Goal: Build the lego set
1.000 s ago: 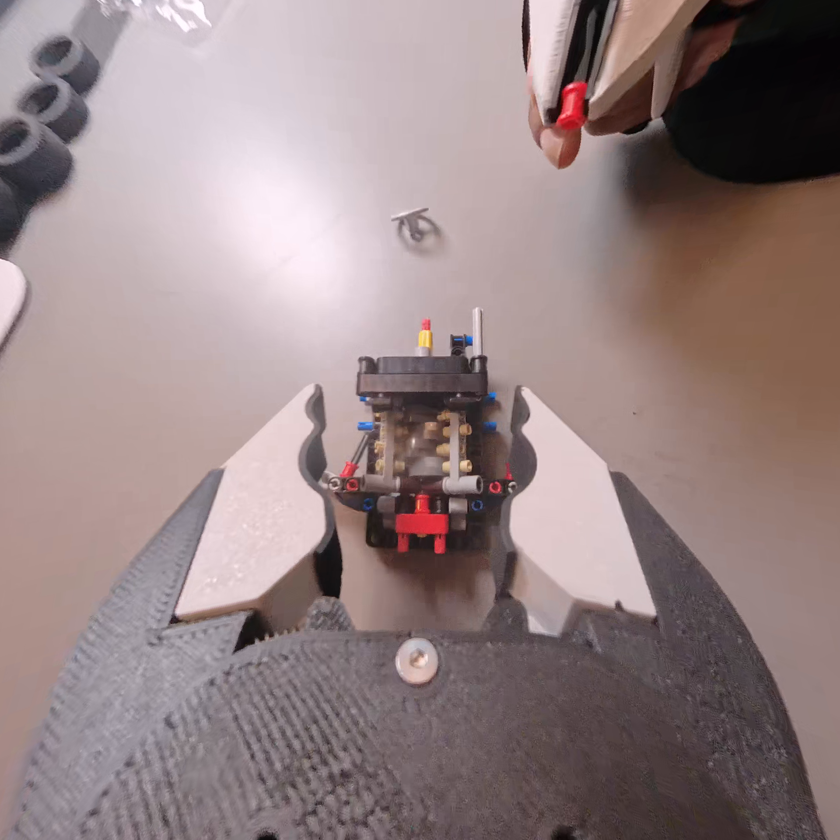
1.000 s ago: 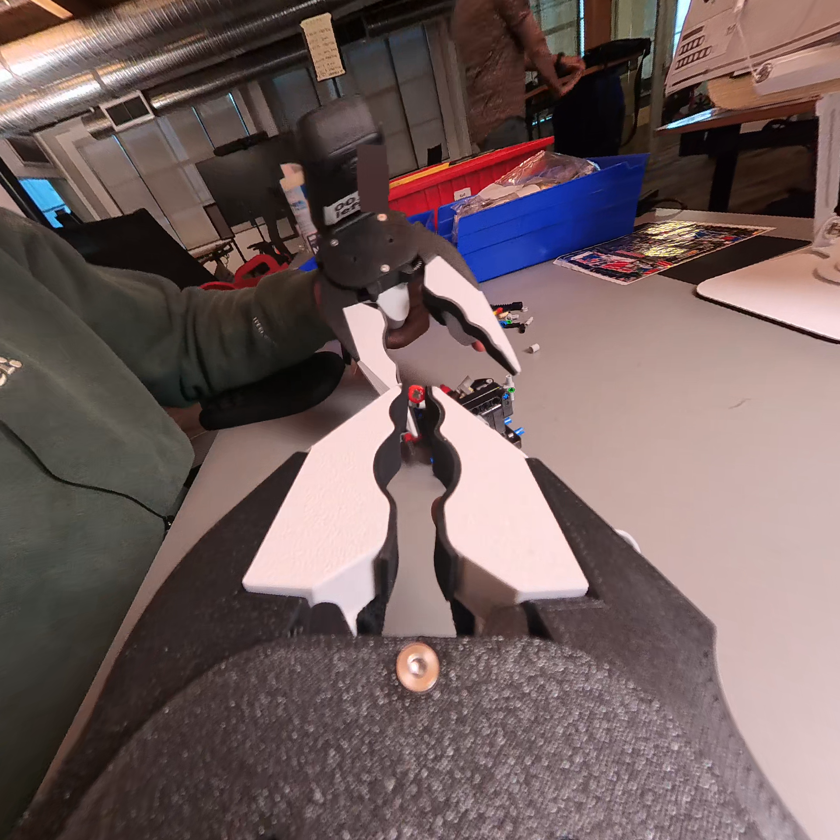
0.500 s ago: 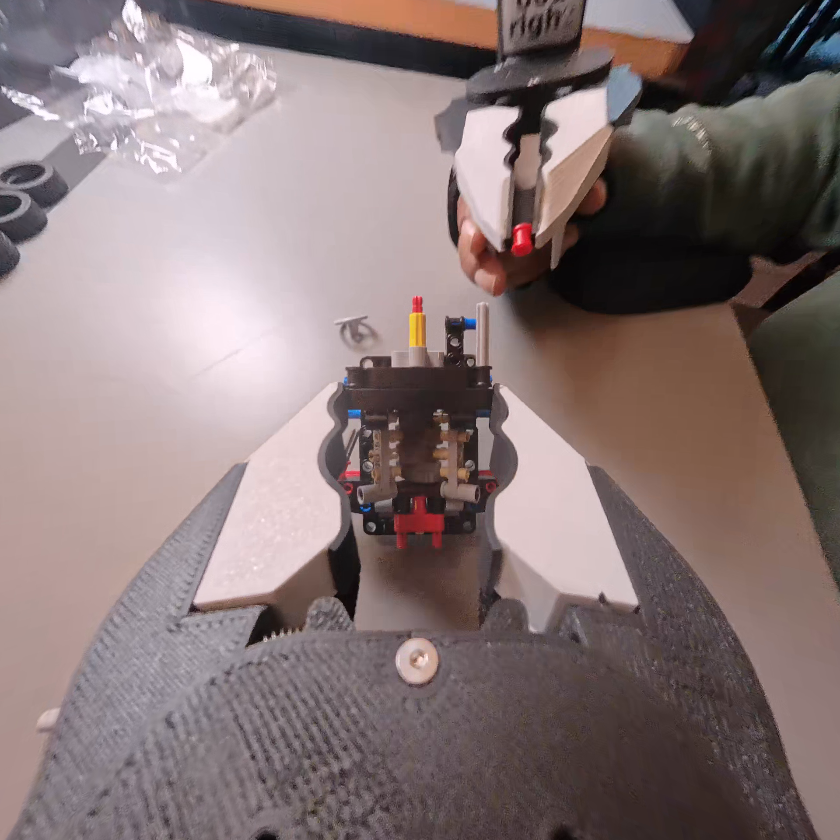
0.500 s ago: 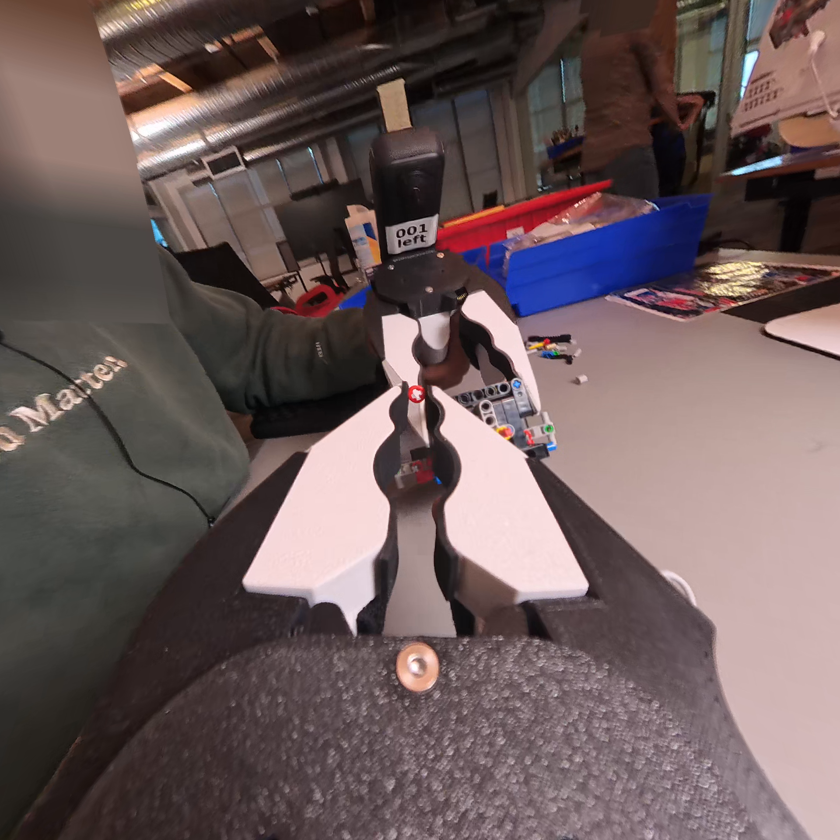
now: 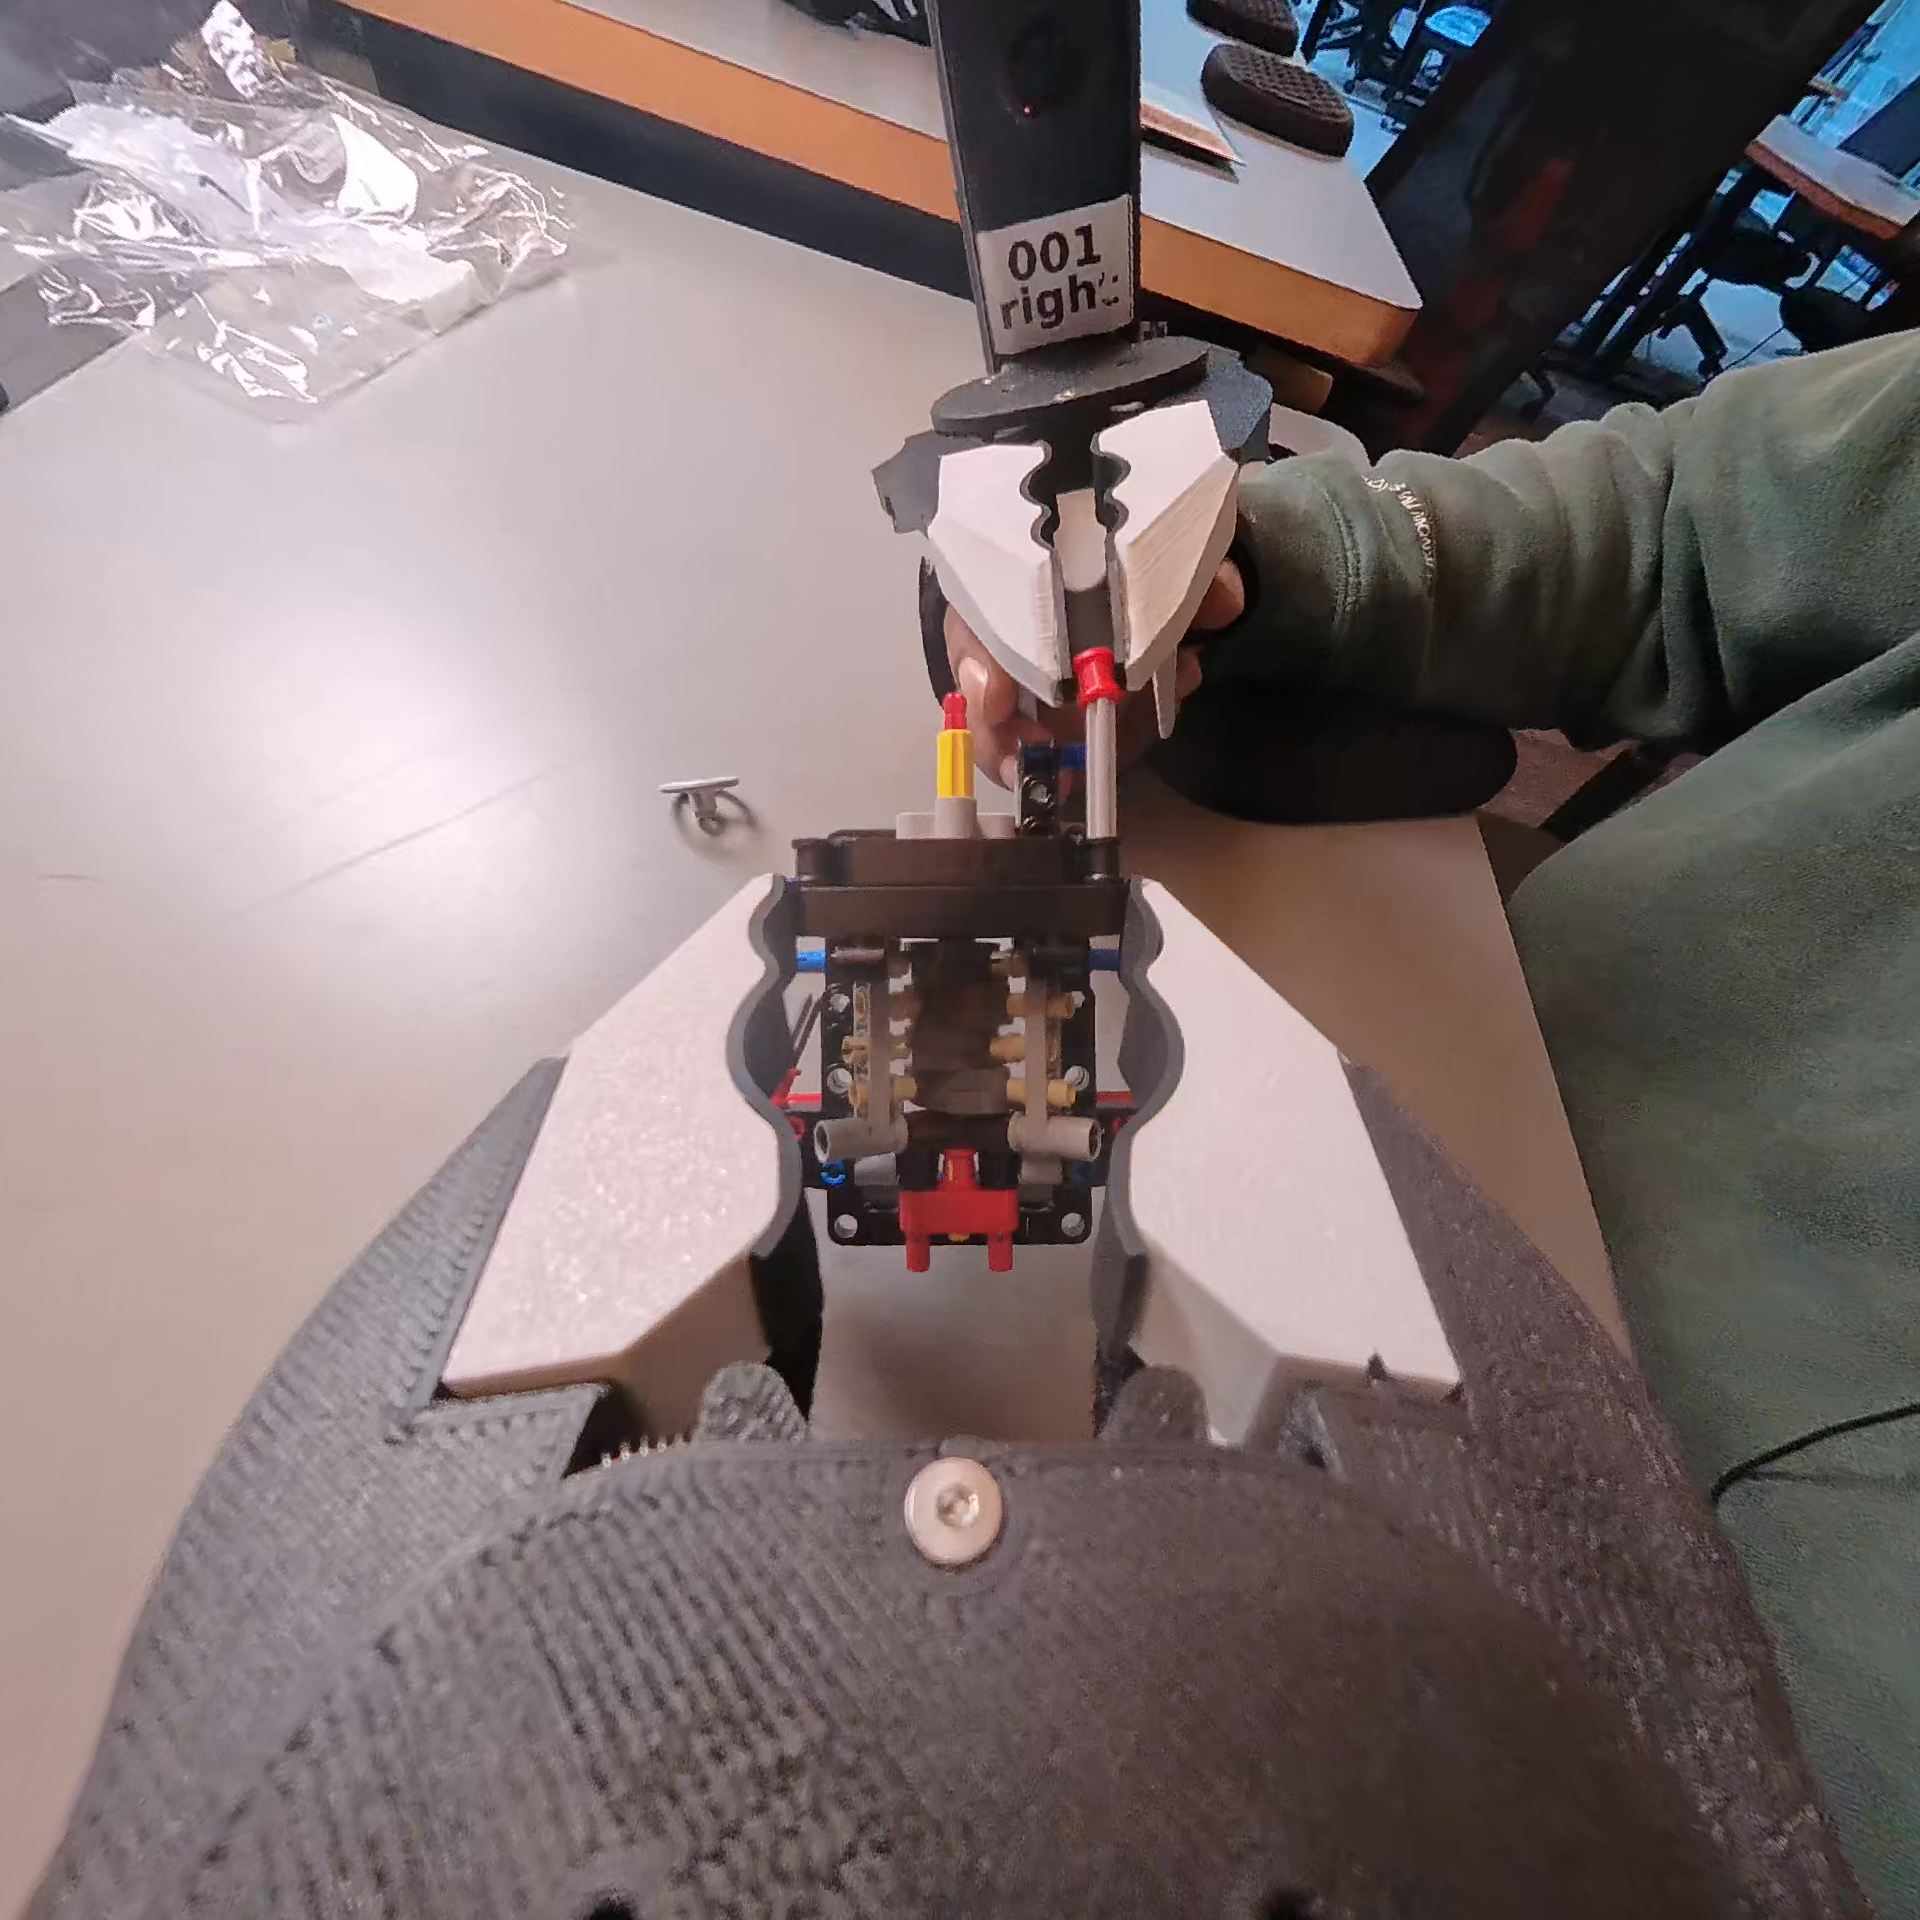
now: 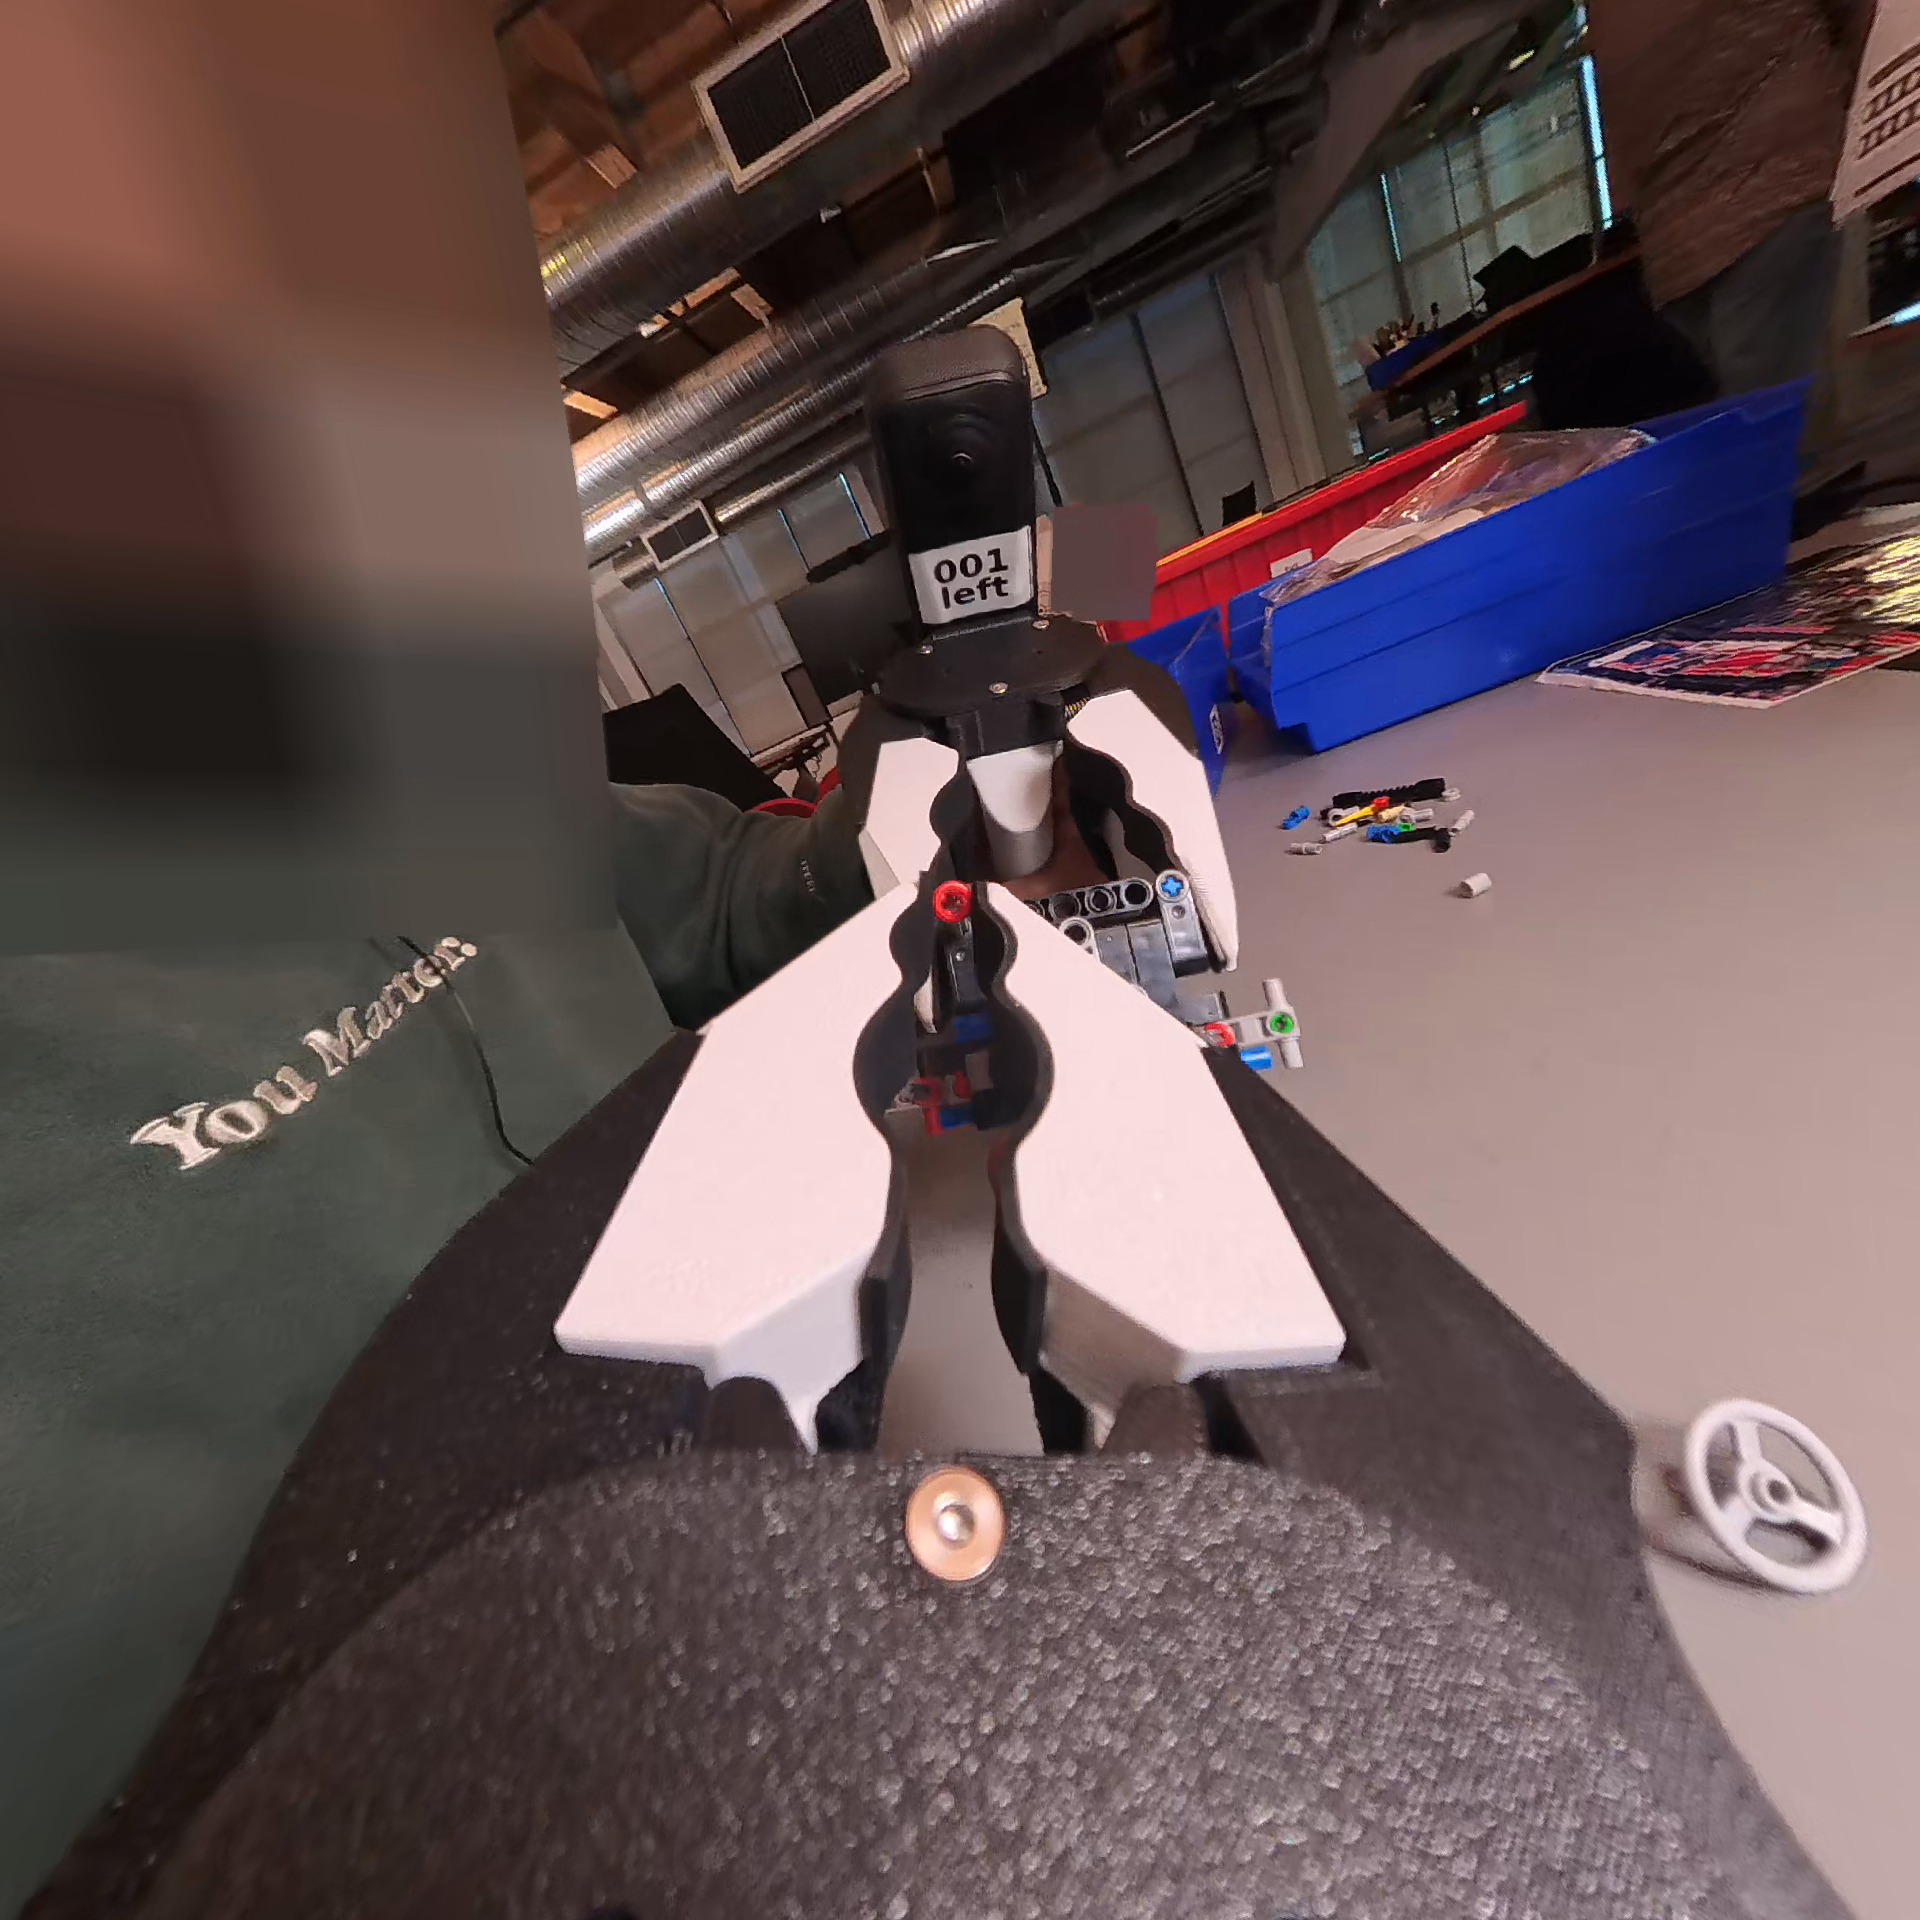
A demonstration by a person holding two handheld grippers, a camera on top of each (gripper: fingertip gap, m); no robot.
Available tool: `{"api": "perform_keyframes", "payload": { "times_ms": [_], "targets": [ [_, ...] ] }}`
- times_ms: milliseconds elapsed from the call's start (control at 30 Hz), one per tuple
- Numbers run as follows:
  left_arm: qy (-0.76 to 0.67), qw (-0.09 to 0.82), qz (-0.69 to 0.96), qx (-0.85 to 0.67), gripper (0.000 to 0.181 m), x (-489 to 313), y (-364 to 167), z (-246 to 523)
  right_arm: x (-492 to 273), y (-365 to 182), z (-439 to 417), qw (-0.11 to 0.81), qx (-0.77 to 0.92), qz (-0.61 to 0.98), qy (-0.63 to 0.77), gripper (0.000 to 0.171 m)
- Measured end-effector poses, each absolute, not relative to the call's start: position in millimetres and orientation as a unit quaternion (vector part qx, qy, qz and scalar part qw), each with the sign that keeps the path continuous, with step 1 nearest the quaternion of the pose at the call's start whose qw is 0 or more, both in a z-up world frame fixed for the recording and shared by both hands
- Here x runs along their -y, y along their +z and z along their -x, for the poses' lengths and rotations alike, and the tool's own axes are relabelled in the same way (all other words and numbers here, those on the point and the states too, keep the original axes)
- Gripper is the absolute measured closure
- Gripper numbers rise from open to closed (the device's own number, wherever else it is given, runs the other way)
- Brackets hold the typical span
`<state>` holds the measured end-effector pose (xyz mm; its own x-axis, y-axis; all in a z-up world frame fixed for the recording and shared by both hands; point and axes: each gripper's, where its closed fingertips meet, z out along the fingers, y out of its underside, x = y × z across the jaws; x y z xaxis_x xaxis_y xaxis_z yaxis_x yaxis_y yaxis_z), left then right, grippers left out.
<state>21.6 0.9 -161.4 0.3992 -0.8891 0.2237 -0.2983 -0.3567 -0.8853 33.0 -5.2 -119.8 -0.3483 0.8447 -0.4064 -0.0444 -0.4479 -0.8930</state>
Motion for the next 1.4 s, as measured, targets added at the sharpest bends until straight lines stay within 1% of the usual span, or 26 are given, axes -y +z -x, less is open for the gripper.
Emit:
{"api": "perform_keyframes", "payload": {
  "times_ms": [467,1100,1400],
  "targets": [
    [-0.429,0.332,0.765,-0.348,0.119,1,-172,-21,-7,-122,-31,0.272,0.374,0.493,0.737,0.166],
    [-0.448,0.321,0.765,-0.334,0.119,1,-169,-20,-3,-127,-29,0.265,0.387,0.497,0.73,0.166],
    [-0.441,0.302,0.773,-0.343,0.119,5,-177,-20,1,-133,-28,0.28,0.419,0.5,0.704,0.166]
  ]
}}
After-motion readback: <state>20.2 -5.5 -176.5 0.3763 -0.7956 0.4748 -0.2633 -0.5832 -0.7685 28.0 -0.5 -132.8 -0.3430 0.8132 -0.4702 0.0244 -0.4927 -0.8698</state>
